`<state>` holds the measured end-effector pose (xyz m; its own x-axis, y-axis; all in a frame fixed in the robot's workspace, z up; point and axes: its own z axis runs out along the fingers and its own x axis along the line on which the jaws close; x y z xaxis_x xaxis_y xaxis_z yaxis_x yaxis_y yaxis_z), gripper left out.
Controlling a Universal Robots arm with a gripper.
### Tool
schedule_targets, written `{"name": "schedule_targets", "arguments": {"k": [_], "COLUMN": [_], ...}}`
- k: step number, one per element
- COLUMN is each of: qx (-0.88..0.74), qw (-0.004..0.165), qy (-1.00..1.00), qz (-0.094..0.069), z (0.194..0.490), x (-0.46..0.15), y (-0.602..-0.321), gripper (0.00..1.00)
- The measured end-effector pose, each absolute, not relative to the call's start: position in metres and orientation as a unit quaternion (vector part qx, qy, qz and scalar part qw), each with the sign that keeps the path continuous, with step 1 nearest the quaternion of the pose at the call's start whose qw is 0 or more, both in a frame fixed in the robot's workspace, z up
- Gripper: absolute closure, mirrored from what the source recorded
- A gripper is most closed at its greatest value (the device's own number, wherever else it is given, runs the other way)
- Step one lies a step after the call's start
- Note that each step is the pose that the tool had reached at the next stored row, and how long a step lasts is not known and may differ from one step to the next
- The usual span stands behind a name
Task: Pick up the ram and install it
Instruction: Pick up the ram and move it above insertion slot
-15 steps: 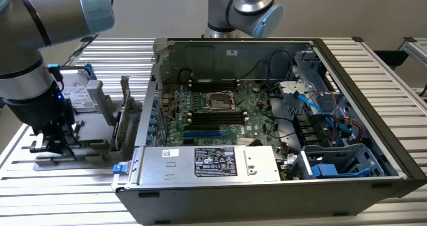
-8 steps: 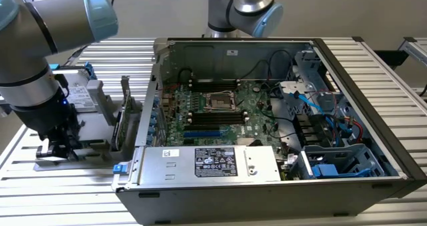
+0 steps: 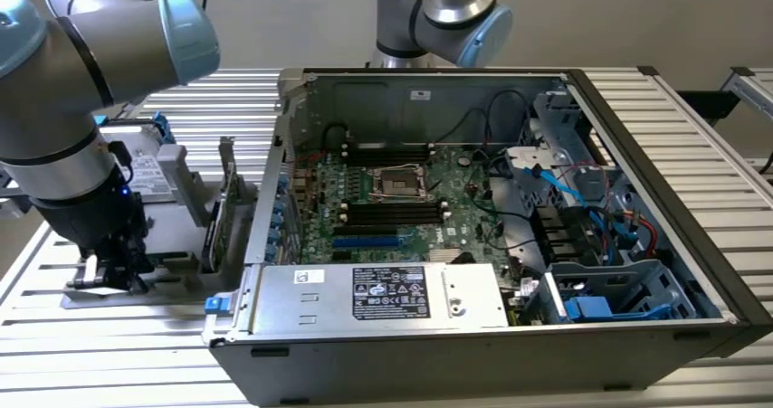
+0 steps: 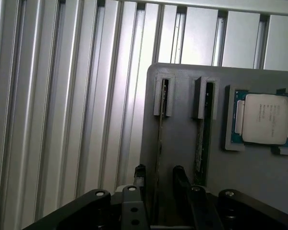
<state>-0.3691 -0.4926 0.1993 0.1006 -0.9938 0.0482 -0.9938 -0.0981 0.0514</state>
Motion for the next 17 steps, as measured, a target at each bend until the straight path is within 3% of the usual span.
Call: {"name": "schedule_targets", "arguments": {"k": [17], "qx": [0.741], "qw": [0.034], "qy": [-0.671], "qz": [0.000], "z": [0.1934], "x": [-0.3693], "y": [-0.4914], "gripper": [0.64]}}
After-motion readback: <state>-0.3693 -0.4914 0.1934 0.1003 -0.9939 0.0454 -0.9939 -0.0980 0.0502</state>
